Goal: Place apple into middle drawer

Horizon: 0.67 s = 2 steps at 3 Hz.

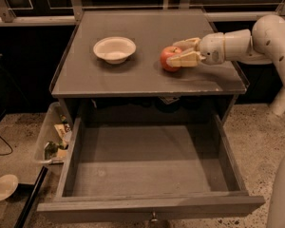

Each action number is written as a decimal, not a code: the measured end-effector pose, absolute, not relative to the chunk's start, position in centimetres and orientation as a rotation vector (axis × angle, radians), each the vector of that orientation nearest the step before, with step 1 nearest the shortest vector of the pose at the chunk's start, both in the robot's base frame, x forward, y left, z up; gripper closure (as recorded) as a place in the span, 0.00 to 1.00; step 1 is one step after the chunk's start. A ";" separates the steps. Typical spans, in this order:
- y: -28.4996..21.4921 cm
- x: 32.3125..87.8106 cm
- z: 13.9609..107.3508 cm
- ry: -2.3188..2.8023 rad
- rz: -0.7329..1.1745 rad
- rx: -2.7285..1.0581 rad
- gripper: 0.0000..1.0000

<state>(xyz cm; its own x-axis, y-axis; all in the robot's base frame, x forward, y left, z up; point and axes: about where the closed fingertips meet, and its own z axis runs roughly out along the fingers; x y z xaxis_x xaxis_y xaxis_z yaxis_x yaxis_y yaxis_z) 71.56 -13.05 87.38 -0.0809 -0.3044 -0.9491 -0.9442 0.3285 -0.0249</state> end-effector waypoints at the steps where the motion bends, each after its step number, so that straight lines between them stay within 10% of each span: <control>1: -13.6 69.0 87.8 1.591 0.786 -1.177 1.00; 2: -14.5 66.0 87.5 1.587 0.750 -1.175 1.00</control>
Offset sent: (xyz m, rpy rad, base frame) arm -0.0966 -0.0332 -0.0072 -0.0436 -0.0623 -0.0482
